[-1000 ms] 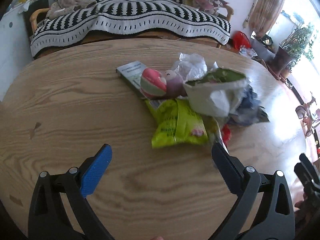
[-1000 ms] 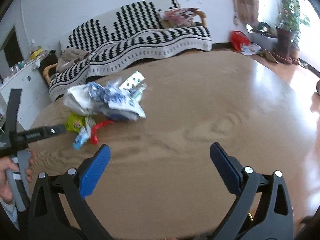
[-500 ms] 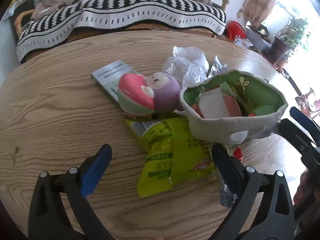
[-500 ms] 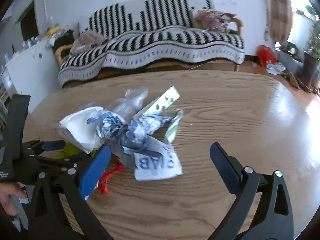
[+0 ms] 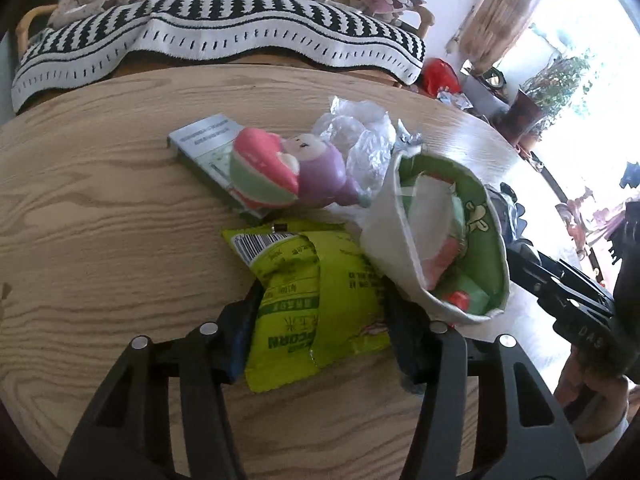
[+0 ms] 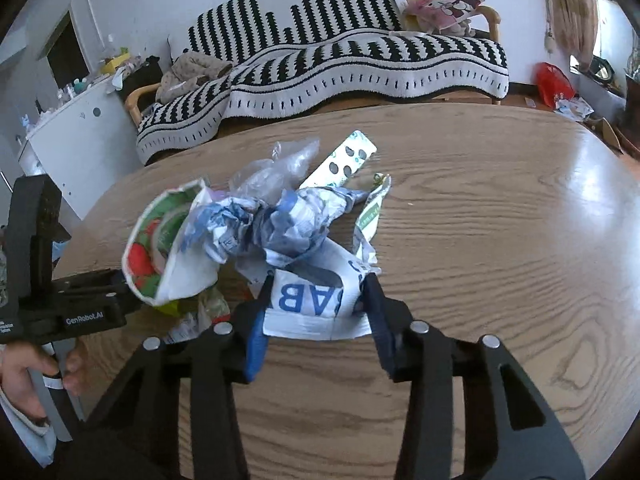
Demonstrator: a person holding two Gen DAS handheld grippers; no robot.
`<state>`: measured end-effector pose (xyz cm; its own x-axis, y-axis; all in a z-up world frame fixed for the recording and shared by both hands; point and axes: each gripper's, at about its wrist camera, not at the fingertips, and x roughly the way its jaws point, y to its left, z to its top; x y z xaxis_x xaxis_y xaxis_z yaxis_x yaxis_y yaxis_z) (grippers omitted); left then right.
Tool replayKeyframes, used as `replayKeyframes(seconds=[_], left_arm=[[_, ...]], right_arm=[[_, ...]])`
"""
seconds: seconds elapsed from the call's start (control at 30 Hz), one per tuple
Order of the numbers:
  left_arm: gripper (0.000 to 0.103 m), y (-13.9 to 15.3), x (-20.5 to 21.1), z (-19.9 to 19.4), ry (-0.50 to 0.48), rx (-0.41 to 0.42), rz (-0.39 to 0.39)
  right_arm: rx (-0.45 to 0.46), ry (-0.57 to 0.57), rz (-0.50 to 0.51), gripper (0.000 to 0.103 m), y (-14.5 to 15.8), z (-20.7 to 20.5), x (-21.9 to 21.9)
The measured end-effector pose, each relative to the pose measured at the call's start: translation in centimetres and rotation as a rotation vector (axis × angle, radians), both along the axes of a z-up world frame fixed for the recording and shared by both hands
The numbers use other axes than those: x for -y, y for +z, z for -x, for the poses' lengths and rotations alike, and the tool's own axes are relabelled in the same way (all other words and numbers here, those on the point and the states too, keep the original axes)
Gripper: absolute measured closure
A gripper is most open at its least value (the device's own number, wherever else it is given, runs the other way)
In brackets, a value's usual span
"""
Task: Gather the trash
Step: 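Grasp the yellow-green snack bag with the left tool while the right tool grasps crumpled blue-printed paper, then carry the snack bag and paper to the black bin and release both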
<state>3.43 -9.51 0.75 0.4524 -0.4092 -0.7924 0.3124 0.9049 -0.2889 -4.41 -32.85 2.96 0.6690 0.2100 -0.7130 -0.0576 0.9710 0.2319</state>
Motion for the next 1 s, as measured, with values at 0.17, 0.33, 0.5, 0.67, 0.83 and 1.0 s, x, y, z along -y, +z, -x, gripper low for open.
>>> replayKeyframes(seconds=[0.17,0.33,0.5,0.67,0.83,1.0], left_arm=[[0.048,0.8,-1.3,0.6,0.032,0.015,-0.005],[0.048,2.5,-2.6,1.2,0.059,0.054,-0.007],[0.048,3.9,-3.6,2.0,0.079,0.079,-0.005],[0.048,4.7,-4.3,3.2,0.087,0.090,-0.013],[0.048,5.1,-4.6,3.8,0.090,0.091,-0.013],[0.048,5.4,-5.1,4.5,0.095,0.093,-0.018]], right_arm=[[0.033,-0.037,0.002,0.062,1.0,1.9,0.5],[0.097,-0.087,0.061,0.062,3.3,3.2,1.1],[0.121,-0.113,0.018,0.062,4.4,4.1,1.8],[0.131,-0.110,0.006,0.062,5.3,5.1,1.5],[0.126,-0.104,0.003,0.062,5.6,5.9,1.0],[0.128,-0.105,-0.006,0.062,5.6,6.4,0.9]])
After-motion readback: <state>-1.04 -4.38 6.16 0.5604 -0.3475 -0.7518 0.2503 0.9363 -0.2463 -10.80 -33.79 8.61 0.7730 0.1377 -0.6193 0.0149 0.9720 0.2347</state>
